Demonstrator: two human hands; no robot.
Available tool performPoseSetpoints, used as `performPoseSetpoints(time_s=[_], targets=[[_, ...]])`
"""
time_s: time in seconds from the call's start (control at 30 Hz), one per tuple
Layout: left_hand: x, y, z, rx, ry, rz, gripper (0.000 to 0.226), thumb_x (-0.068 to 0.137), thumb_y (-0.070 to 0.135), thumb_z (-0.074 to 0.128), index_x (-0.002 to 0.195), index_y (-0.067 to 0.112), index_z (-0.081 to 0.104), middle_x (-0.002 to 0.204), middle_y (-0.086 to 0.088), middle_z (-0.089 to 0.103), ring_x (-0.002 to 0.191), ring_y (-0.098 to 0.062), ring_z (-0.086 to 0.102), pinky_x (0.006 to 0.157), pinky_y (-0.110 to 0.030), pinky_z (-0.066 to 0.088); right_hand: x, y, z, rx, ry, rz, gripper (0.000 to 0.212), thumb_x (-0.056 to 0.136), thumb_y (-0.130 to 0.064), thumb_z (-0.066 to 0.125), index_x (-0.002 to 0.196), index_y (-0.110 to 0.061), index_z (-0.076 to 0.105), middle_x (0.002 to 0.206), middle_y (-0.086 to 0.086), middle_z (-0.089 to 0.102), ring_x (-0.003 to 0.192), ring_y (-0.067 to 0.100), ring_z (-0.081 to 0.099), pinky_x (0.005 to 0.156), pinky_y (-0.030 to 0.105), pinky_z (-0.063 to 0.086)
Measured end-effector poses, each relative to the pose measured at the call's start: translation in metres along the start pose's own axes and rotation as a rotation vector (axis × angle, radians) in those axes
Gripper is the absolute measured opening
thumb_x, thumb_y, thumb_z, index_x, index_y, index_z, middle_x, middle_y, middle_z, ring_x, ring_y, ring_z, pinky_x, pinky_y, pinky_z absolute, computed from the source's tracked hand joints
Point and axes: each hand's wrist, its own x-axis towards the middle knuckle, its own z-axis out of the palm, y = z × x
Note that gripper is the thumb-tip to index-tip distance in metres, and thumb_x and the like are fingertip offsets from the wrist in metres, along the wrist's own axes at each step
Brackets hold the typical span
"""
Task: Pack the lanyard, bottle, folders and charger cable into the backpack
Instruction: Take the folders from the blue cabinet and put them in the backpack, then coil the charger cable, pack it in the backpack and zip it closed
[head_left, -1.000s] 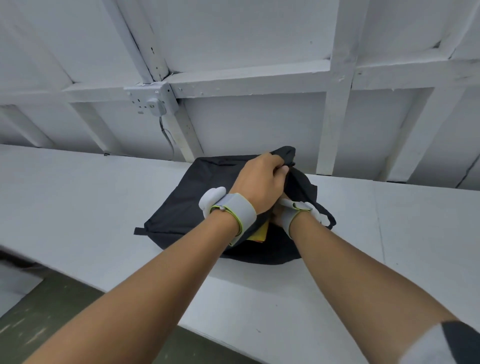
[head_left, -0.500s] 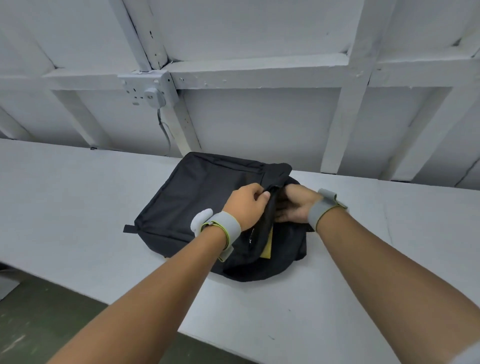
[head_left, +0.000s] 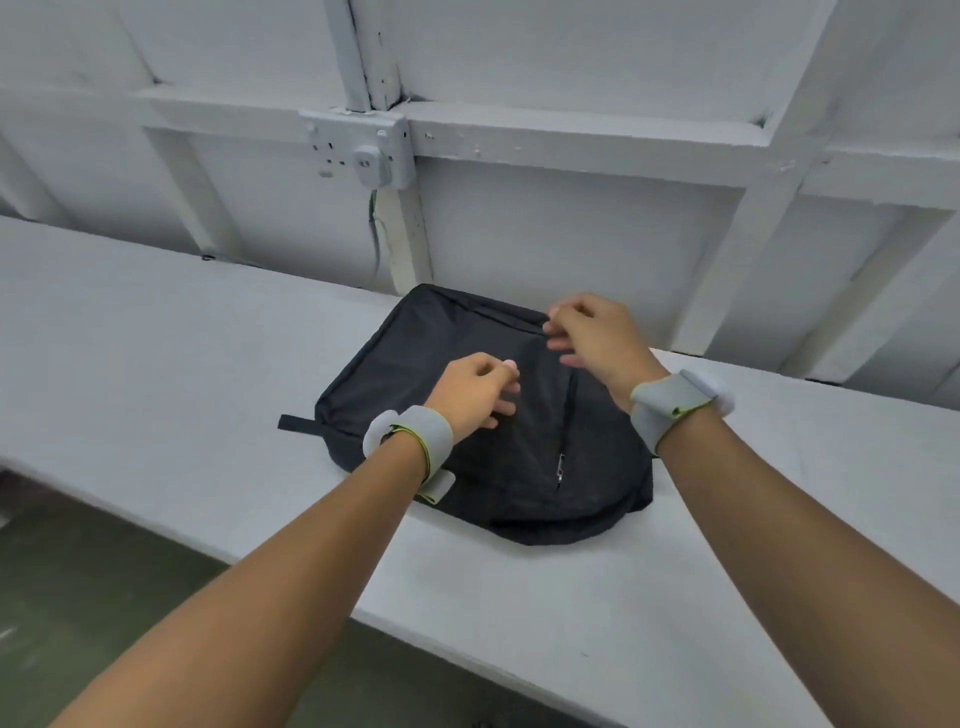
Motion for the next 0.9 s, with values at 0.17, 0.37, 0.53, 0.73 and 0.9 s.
performPoseSetpoints(time_s=[0.17, 0.37, 0.53, 0.73, 0.9], targets=[[-0.075, -0.012, -0.070, -0.083, 0.364, -0.054, 0.025, 0.097, 0.031, 0.052, 0.108, 0.012, 0.064, 0.101, -0.002, 0.072, 0.075, -0.015, 0.069, 0.070, -0.030, 0.054, -0.029, -0.027, 0.076, 0.003, -0.414, -0.131, 0.018, 0.096, -0.026, 0.054, 0.104, -0.016, 0.067, 0.097, 0.003, 0.073, 0.087, 0.020, 0.071, 0.082, 0.036, 0.056], [-0.197, -0.035, -0.092, -0.205, 0.748, -0.162, 0.022, 0.096, 0.027, 0.054, 0.107, 0.012, 0.065, 0.099, -0.002, 0.073, 0.077, -0.017, 0.069, 0.065, -0.029, 0.052, -0.092, -0.046, 0.122, -0.003, -0.772, -0.275, 0.020, 0.096, -0.026, 0.054, 0.108, -0.015, 0.067, 0.100, 0.003, 0.074, 0.086, 0.018, 0.072, 0.083, 0.035, 0.059], [-0.318, -0.046, -0.094, -0.249, 1.070, -0.196, 0.018, 0.097, 0.026, 0.054, 0.103, 0.013, 0.066, 0.095, -0.002, 0.073, 0.069, -0.014, 0.069, 0.056, -0.025, 0.051, -0.184, -0.067, 0.155, 0.002, -1.081, -0.386, 0.021, 0.096, -0.026, 0.054, 0.107, -0.015, 0.067, 0.100, 0.002, 0.073, 0.086, 0.019, 0.072, 0.081, 0.032, 0.057], [-0.458, -0.044, -0.064, -0.264, 1.389, -0.224, 0.015, 0.098, 0.024, 0.054, 0.099, 0.015, 0.066, 0.093, 0.000, 0.072, 0.068, -0.014, 0.067, 0.057, -0.025, 0.050, -0.306, -0.075, 0.183, 0.016, -1.375, -0.469, 0.016, 0.096, -0.019, 0.056, 0.104, -0.011, 0.066, 0.101, 0.008, 0.073, 0.080, 0.021, 0.068, 0.077, 0.035, 0.055], [-0.597, -0.045, -0.008, -0.186, 1.678, -0.329, 0.024, 0.099, 0.026, 0.052, 0.109, 0.009, 0.066, 0.098, -0.002, 0.073, 0.071, -0.013, 0.068, 0.067, -0.030, 0.054, -0.438, -0.069, 0.194, -0.029, -1.674, -0.574, 0.010, 0.096, -0.019, 0.056, 0.095, -0.019, 0.065, 0.098, 0.007, 0.074, 0.077, 0.019, 0.068, 0.073, 0.032, 0.054]])
